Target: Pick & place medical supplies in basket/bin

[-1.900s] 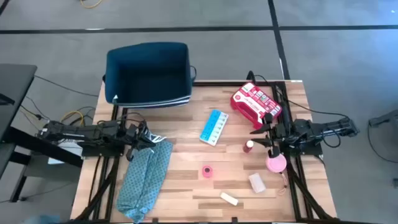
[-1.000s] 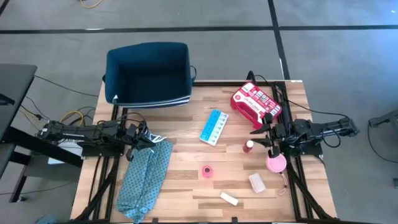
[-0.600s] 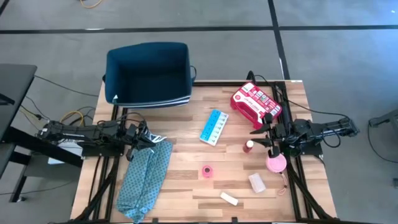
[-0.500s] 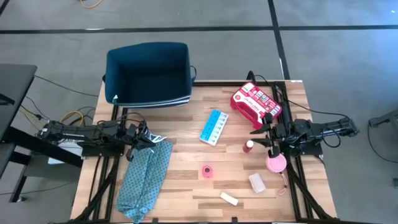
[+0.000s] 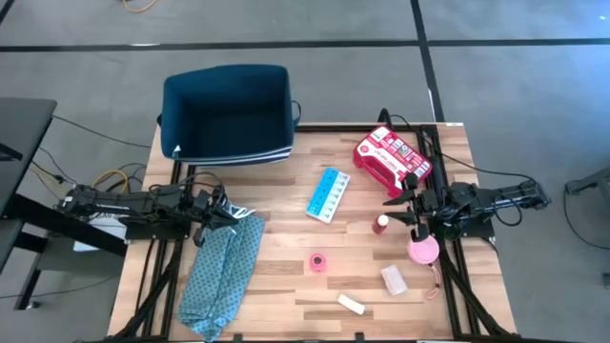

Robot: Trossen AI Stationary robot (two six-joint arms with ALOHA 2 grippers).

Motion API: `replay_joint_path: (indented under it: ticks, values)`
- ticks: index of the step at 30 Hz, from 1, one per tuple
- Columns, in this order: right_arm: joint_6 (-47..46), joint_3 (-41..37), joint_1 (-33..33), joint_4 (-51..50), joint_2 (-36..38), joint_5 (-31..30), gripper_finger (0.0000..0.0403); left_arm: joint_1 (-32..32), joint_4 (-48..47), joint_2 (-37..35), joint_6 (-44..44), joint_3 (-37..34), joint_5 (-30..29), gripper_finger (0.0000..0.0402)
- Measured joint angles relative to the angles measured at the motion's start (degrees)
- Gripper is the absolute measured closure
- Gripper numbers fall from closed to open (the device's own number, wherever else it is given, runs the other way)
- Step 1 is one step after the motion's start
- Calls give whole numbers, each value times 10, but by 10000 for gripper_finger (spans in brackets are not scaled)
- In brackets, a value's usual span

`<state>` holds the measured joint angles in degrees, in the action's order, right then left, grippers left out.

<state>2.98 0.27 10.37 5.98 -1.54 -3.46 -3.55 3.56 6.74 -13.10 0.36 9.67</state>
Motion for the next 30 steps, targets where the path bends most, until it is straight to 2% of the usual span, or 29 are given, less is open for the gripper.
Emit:
replay_joint_path:
  ticks: [21, 30]
  values:
    - [0, 0, 0, 0, 0, 0, 284, 0, 0, 0, 0, 0, -1, 401]
    - [0, 0, 0, 0, 0, 0, 284, 0, -4, 0, -12, 0, -72, 401]
